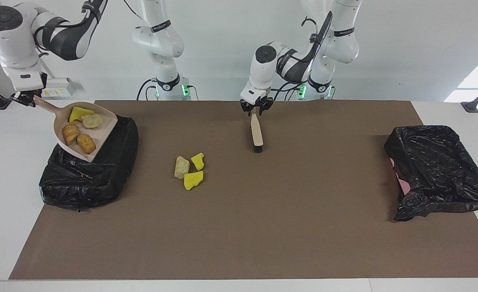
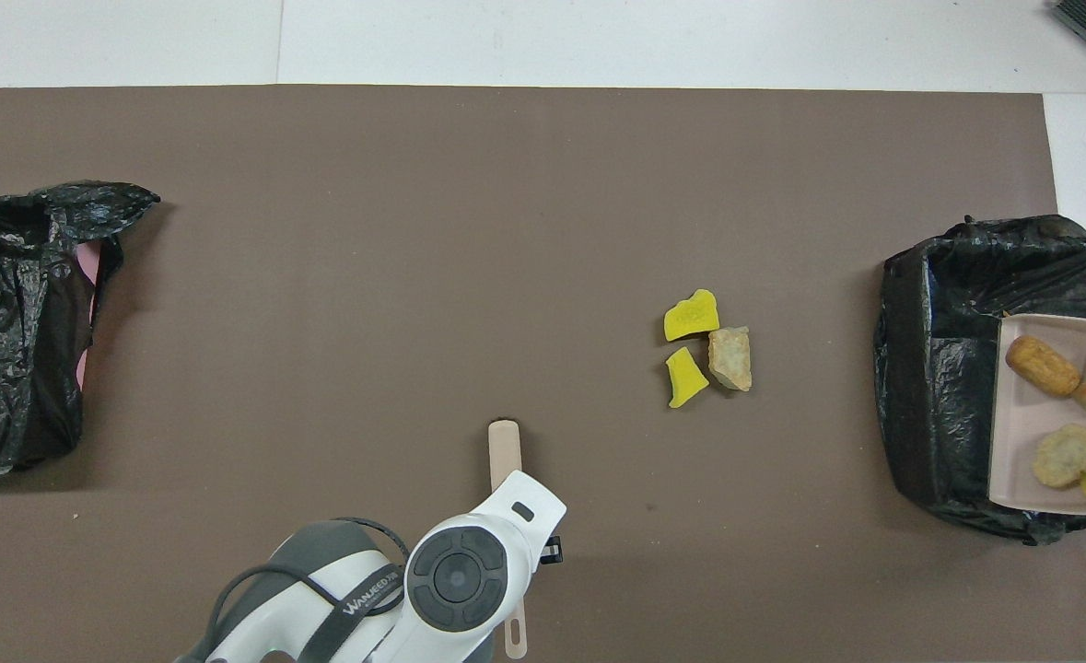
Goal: Sweep and dump trash in bin
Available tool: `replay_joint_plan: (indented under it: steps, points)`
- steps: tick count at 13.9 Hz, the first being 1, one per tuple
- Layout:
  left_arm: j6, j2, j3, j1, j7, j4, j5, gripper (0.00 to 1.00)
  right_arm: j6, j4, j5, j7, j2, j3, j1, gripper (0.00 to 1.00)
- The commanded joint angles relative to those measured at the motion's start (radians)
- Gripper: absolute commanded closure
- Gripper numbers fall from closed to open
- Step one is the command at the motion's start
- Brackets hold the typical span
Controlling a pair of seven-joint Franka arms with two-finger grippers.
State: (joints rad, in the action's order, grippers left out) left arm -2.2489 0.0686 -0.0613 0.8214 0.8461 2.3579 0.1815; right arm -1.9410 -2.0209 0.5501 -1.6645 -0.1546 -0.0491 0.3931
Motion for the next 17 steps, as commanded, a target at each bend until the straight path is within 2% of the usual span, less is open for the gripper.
replay_joint_plan:
  steps: [1, 3, 6, 9, 11, 13, 15, 17]
  points:
    - [-0.008, -0.007, 0.005, -0.053, -0.002, -0.043, -0.004, 0.00, -0.019, -0.019, 0.102, -0.061, -0.011, 0.008, -0.042, 1.00]
    - [-0.012, -0.029, 0.006, -0.114, -0.004, -0.084, -0.014, 0.00, -0.023, -0.010, 0.171, -0.109, -0.003, 0.009, -0.081, 1.00]
    - [-0.006, -0.078, 0.006, -0.204, -0.031, -0.188, -0.016, 0.00, -0.024, -0.009, 0.198, -0.113, -0.005, 0.009, -0.092, 1.00]
    - [0.005, -0.105, 0.008, -0.316, -0.253, -0.267, -0.016, 0.00, -0.022, 0.028, 0.254, -0.119, -0.011, 0.009, -0.121, 1.00]
    - [0.002, -0.105, 0.009, -0.369, -0.312, -0.288, -0.022, 0.00, -0.016, 0.057, 0.272, -0.121, -0.008, 0.009, -0.138, 1.00]
    - [0.018, -0.102, 0.008, -0.442, -0.355, -0.336, -0.086, 0.00, -0.007, 0.073, 0.275, -0.127, -0.011, 0.011, -0.148, 1.00]
    - [0.082, -0.102, 0.008, -0.508, -0.428, -0.396, -0.137, 0.00, 0.020, 0.102, 0.284, -0.153, -0.023, 0.017, -0.171, 1.00]
    - [0.173, -0.104, 0.008, -0.565, -0.536, -0.468, -0.148, 0.00, 0.107, 0.151, 0.284, -0.156, -0.026, 0.021, -0.221, 1.00]
